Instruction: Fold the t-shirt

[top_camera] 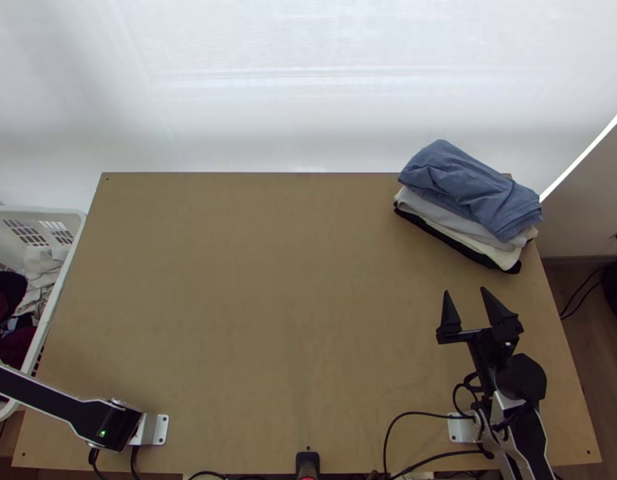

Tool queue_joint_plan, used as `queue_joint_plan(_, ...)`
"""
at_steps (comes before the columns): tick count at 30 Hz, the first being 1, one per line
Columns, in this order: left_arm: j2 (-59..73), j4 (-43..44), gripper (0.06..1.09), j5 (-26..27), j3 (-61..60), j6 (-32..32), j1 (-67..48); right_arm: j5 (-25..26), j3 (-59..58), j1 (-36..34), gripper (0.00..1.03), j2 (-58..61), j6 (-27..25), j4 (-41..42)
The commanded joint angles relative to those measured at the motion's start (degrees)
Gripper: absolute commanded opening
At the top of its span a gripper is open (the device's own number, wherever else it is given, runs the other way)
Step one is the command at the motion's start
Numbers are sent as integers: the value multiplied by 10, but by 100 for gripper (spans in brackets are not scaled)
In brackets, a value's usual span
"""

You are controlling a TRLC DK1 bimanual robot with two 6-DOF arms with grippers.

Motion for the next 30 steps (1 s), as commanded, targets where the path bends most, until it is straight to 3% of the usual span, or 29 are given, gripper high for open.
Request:
queue_joint_plan(1, 31, 5, 89, -6, 19, 16, -13, 0, -8, -1, 98, -5, -4, -2)
queue_joint_plan(22, 101, 58, 88, -69, 27, 48, -21, 0, -8, -1, 98, -5, -4, -2)
queue_joint_plan(23, 101, 60, 85, -72, 27, 52, -21, 0, -8, -1, 98, -5, -4, -2)
queue_joint_plan(24, 103, 72, 72, -79, 27, 57, -20, 0, -8, -1, 98, -5, -4, -2)
queue_joint_plan(25, 104, 89, 50, -83, 27, 61, -17, 0, -8, -1, 98, -5, -4, -2)
queue_joint_plan(26, 104, 117, 21, -90, 27, 65, -14, 0, -8, -1, 98, -5, -4, -2)
queue_joint_plan(27, 104, 139, 9, -96, 27, 72, -12, 0, -8, -1, 98, -5, -4, -2)
queue_joint_plan(30, 98, 141, 9, -98, 27, 87, -7, 0, -8, -1, 98, -5, -4, -2)
